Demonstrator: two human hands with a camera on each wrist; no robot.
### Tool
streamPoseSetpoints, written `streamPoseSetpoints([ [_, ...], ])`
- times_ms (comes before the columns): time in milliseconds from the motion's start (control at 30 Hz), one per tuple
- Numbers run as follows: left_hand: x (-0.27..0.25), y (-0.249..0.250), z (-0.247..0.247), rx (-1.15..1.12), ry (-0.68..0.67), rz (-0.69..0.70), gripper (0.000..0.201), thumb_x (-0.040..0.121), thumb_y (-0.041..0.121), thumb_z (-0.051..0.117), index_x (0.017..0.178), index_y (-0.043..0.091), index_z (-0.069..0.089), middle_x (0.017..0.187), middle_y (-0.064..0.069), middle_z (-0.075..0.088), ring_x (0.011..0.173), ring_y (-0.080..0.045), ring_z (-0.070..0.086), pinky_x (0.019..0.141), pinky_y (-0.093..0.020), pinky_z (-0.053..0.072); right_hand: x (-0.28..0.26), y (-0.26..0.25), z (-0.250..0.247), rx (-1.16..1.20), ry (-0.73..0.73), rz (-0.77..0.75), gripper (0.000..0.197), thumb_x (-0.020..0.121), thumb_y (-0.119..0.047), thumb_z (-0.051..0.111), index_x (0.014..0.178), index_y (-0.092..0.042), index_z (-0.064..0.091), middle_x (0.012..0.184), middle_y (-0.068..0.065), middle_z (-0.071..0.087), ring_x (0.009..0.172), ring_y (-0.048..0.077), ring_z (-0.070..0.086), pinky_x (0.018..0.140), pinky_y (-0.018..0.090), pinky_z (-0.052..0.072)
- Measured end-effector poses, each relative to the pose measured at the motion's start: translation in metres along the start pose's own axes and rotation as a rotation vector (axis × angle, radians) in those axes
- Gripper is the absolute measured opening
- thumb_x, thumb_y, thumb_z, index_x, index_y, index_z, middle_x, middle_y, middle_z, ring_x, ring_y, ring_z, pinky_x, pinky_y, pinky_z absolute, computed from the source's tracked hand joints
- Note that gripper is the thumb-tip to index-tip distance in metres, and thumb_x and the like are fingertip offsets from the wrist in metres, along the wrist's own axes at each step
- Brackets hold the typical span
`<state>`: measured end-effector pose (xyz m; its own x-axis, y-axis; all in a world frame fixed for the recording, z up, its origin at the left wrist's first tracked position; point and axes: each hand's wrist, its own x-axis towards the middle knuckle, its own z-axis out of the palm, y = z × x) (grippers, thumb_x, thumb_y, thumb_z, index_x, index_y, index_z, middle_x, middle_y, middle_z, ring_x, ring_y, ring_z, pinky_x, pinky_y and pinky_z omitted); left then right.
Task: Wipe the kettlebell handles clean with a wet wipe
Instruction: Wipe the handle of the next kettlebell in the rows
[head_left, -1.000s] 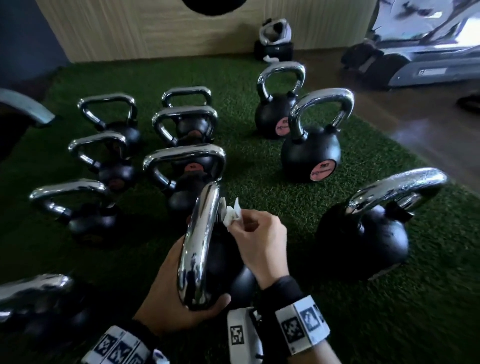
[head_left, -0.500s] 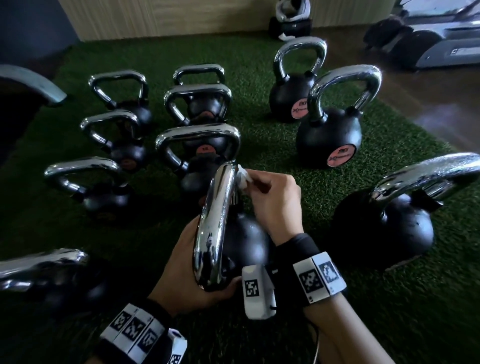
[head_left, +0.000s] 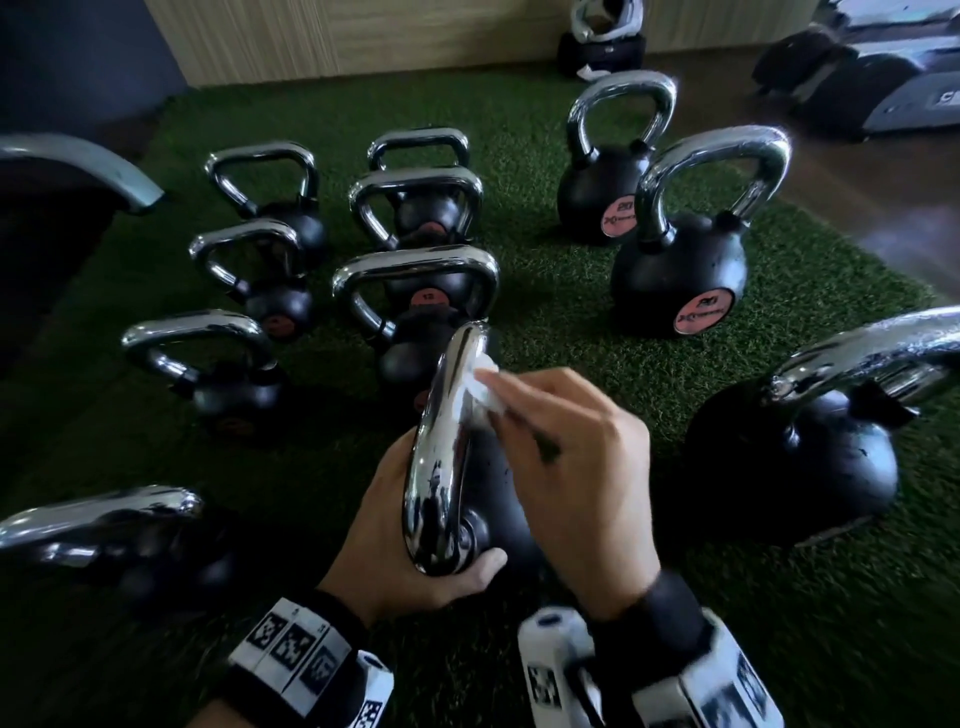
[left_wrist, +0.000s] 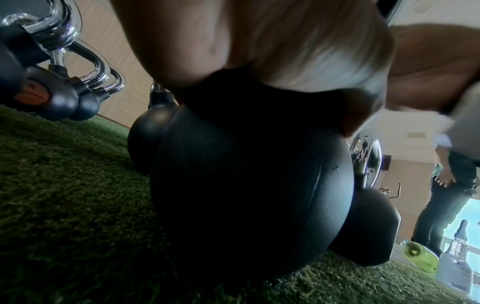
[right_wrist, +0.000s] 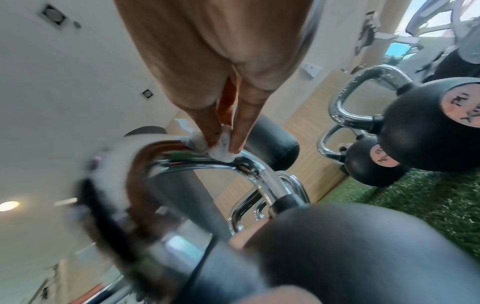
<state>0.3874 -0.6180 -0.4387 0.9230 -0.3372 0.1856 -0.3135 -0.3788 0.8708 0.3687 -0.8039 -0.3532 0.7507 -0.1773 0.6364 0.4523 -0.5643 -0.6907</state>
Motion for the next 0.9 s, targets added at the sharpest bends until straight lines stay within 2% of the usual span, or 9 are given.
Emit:
streamPoseSetpoints([
  [100, 0.001, 0.001, -0.002, -0.024, -0.029, -0.017, 0.090, 0.058, 0.076, 0.082, 0.121, 0.014, 0.063, 0.118, 0.004, 0.069, 0.115, -0.006, 0.066, 0.101, -0.037, 0.054, -0.035, -0.019, -0.014, 0.094, -0.076, -0.024, 0.027, 0.090, -0.004, 0.074, 0.114, -0.014, 0.079, 0.100, -0.005, 0.074, 0.086, -0.001, 0.068, 0.072, 0.007, 0.050],
  [300, 0.006, -0.005, 0.002, -0.048, 0.008, 0.143, 0.093, 0.061, 0.042, 0.091, 0.140, 0.053, 0.044, 0.139, 0.002, 0.060, 0.132, -0.017, 0.058, 0.109, -0.047, 0.047, -0.030, -0.021, -0.015, 0.231, -0.089, 0.054, 0.035, 0.085, 0.004, 0.077, 0.113, -0.015, 0.080, 0.098, -0.008, 0.072, 0.087, 0.004, 0.071, 0.070, 0.013, 0.053],
  [467, 0.003, -0.012, -0.001, -0.256, -0.052, 0.037, 0.074, 0.064, 0.053, 0.091, 0.114, 0.011, 0.056, 0.092, 0.002, 0.067, 0.086, -0.003, 0.065, 0.078, -0.029, 0.051, -0.064, -0.028, -0.012, 0.207, -0.057, 0.038, 0.033, 0.078, -0.003, 0.083, 0.106, -0.022, 0.082, 0.093, -0.014, 0.075, 0.084, -0.002, 0.072, 0.071, 0.010, 0.052],
  [533, -0.001, -0.013, -0.005, -0.259, -0.040, 0.025, 0.072, 0.064, 0.063, 0.087, 0.101, 0.009, 0.056, 0.084, 0.000, 0.066, 0.079, 0.005, 0.062, 0.074, -0.026, 0.050, -0.081, -0.019, -0.007, 0.184, -0.044, 0.056, 0.030, 0.075, -0.003, 0.086, 0.100, -0.020, 0.083, 0.095, -0.014, 0.077, 0.087, -0.004, 0.073, 0.074, 0.012, 0.055],
  [600, -0.001, -0.004, -0.010, -0.166, -0.038, 0.034, 0.071, 0.059, 0.076, 0.082, 0.112, 0.034, 0.062, 0.094, 0.008, 0.071, 0.082, 0.016, 0.061, 0.078, -0.020, 0.053, -0.091, -0.008, -0.003, 0.148, -0.067, 0.077, 0.028, 0.075, -0.003, 0.087, 0.097, -0.020, 0.084, 0.095, -0.015, 0.077, 0.088, -0.005, 0.073, 0.075, 0.012, 0.056],
  [667, 0.002, 0.013, -0.017, -0.024, -0.103, 0.052, 0.069, 0.043, 0.093, 0.073, 0.106, 0.079, 0.048, 0.097, 0.043, 0.064, 0.086, 0.031, 0.054, 0.080, 0.003, 0.043, -0.090, -0.001, -0.005, 0.133, -0.126, 0.096, 0.029, 0.076, -0.002, 0.086, 0.099, -0.020, 0.084, 0.095, -0.015, 0.077, 0.088, -0.006, 0.072, 0.076, 0.011, 0.054],
  [700, 0.006, 0.017, -0.019, 0.044, -0.152, 0.033, 0.073, 0.037, 0.095, 0.072, 0.102, 0.088, 0.040, 0.098, 0.045, 0.062, 0.094, 0.033, 0.051, 0.084, 0.004, 0.040, -0.085, 0.001, -0.008, 0.123, -0.162, 0.103, 0.031, 0.077, 0.000, 0.085, 0.101, -0.020, 0.083, 0.095, -0.015, 0.077, 0.088, -0.006, 0.072, 0.077, 0.011, 0.054],
  [767, 0.012, 0.012, -0.022, 0.187, -0.197, 0.110, 0.080, 0.046, 0.081, 0.085, 0.117, 0.076, 0.048, 0.117, 0.033, 0.053, 0.113, 0.021, 0.049, 0.103, -0.013, 0.044, -0.068, 0.007, -0.014, 0.101, -0.239, 0.099, 0.031, 0.081, 0.000, 0.081, 0.103, -0.021, 0.083, 0.098, -0.015, 0.077, 0.091, -0.004, 0.071, 0.079, 0.013, 0.054],
  [900, 0.014, 0.001, -0.021, 0.232, -0.256, 0.081, 0.087, 0.053, 0.067, 0.093, 0.120, 0.016, 0.069, 0.121, 0.015, 0.062, 0.123, -0.005, 0.056, 0.112, -0.042, 0.043, -0.024, 0.012, -0.012, 0.056, -0.529, 0.048, 0.032, 0.084, 0.001, 0.070, 0.103, -0.023, 0.081, 0.099, -0.015, 0.077, 0.094, -0.003, 0.070, 0.085, 0.015, 0.052],
])
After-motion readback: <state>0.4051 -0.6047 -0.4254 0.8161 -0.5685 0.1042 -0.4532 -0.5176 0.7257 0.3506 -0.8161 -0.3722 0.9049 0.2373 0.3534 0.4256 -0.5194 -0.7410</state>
